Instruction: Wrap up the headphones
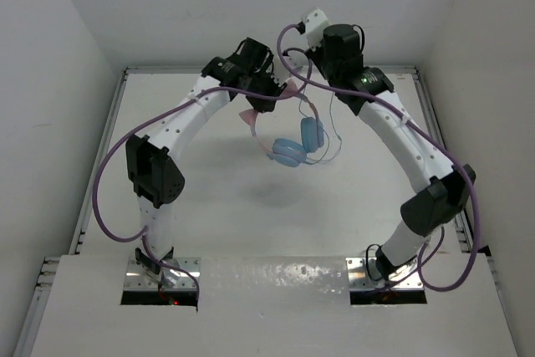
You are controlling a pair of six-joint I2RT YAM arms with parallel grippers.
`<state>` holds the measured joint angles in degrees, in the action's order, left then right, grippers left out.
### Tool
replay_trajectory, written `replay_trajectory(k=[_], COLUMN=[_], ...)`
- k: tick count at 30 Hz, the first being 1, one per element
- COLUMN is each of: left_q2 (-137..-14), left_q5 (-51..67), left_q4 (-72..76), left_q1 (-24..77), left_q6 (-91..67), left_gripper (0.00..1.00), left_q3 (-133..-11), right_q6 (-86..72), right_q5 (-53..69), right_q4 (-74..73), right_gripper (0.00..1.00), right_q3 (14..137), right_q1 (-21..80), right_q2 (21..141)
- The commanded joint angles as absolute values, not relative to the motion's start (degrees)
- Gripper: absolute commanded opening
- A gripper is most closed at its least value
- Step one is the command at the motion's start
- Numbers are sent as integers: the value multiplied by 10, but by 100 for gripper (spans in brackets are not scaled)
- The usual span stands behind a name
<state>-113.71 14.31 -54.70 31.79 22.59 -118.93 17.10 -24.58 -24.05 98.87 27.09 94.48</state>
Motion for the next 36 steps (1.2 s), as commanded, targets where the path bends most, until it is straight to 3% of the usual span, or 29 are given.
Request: replay_trajectory(k=[1, 10, 23, 26, 31, 36], left_q2=[-1117, -1112, -1111, -1105, -1097, -1096], left_q5=[220, 370, 453, 431, 225, 342], left_q4=[-548, -589, -568, -552, -483, -489], left_q1=[327, 330, 329, 326, 312, 293], left_q6=[312, 336, 271, 248, 152, 166], left_gripper=[0, 0, 0, 0, 0, 0], left_q3=[-1237, -1264, -1317, -1329, -1318, -1337], right_q6=[188, 107, 4, -19, -34, -41], right_q5=[-266, -229, -150, -144, -132, -120], right_q4=[-250, -265, -258, -278, -237, -228], right_gripper=[0, 0, 0, 0, 0, 0], right_q3=[1044, 1095, 1087, 1086, 964, 929], right_q1=[242, 193, 139, 121, 95, 69], right_q2=[985, 1033, 1043, 1049, 990, 987])
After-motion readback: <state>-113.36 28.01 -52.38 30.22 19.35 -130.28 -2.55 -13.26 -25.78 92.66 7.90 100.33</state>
